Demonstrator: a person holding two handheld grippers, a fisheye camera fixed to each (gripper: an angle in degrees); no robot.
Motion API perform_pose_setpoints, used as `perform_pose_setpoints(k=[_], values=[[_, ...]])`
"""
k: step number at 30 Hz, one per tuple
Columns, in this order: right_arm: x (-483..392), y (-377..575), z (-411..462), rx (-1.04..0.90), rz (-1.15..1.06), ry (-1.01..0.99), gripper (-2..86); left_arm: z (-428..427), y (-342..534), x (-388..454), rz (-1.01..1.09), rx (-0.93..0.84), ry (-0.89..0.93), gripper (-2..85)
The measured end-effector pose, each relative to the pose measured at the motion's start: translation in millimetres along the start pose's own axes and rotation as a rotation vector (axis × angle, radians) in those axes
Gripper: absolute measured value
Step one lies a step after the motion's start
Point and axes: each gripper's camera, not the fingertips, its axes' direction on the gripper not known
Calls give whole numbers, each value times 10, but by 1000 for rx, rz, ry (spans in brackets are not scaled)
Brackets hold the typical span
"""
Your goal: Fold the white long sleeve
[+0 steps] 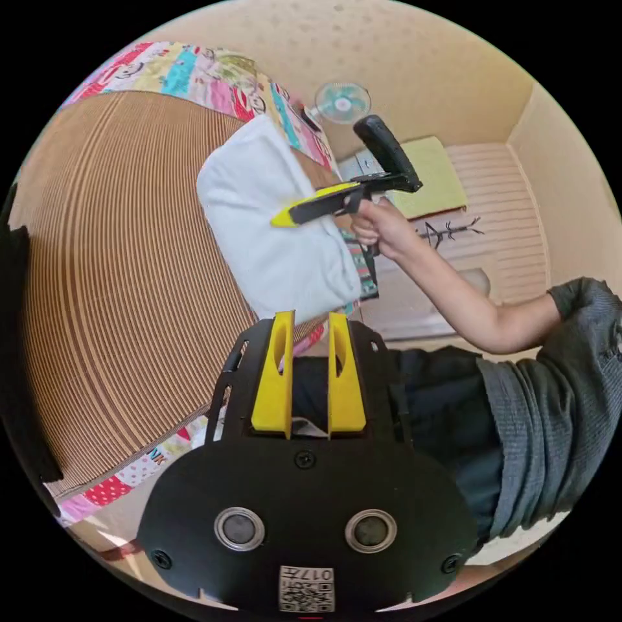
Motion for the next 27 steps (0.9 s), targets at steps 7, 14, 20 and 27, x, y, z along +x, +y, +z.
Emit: perform_pose_setpoints(k=[7, 14, 20, 27], values=[[1854, 1900, -55, 231, 443, -212, 99, 324, 46, -318, -120, -102, 80, 112], [2521, 2522, 102, 348, 571, -330, 190, 916, -569, -438, -234, -101, 60, 176], [2874, 2542, 461, 271, 503, -478, 226, 1335, -1044, -619, -315, -110, 31, 207], [3144, 2608, 746, 259, 459, -617, 192, 1866, -1297, -698, -332, -239, 67, 205]])
